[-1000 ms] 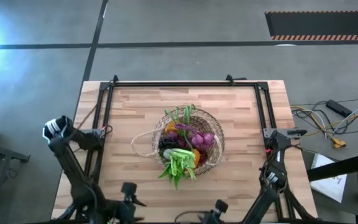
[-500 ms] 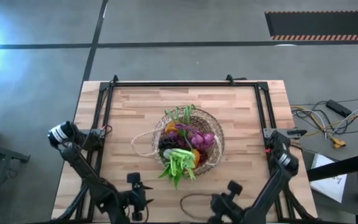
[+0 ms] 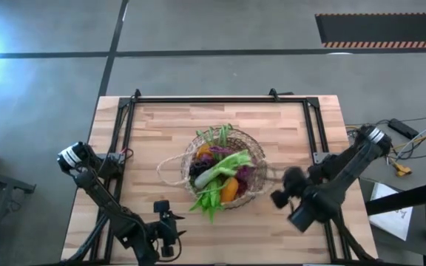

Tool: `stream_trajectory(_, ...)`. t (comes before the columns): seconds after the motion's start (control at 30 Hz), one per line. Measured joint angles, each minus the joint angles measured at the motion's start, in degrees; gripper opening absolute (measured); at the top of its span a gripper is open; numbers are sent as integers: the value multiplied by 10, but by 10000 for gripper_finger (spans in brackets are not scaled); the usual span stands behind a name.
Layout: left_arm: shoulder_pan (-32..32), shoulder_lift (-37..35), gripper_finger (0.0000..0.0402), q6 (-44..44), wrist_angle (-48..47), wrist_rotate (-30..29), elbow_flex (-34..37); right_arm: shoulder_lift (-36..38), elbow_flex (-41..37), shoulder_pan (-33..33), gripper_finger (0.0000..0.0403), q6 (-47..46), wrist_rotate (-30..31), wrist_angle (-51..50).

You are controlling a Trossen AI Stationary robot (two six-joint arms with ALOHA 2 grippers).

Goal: Build produce basket
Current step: Adjust the basket with fruits and vegetables

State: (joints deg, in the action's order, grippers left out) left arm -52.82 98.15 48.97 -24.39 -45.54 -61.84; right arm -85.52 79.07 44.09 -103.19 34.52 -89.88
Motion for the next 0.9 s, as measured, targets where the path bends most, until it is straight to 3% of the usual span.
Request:
stream_trajectory(0.17,0,0,193,0,0,-7,1,80,-124,-9,8,-53,45,25)
stream_trajectory(0.3,2,0,193,-1,-1,-43,4,93,-201,-9,8,-67,86,102)
stream_trajectory(0.43,13,0,193,-3,-17,-60,4,79,-250,-9,8,-23,105,224)
stream_trajectory(0.7,34,-40,193,35,-137,-54,4,18,-266,-10,8,165,152,509)
stream_trajectory(0.9,32,-112,193,119,-306,-42,4,-69,-216,-37,8,275,162,625)
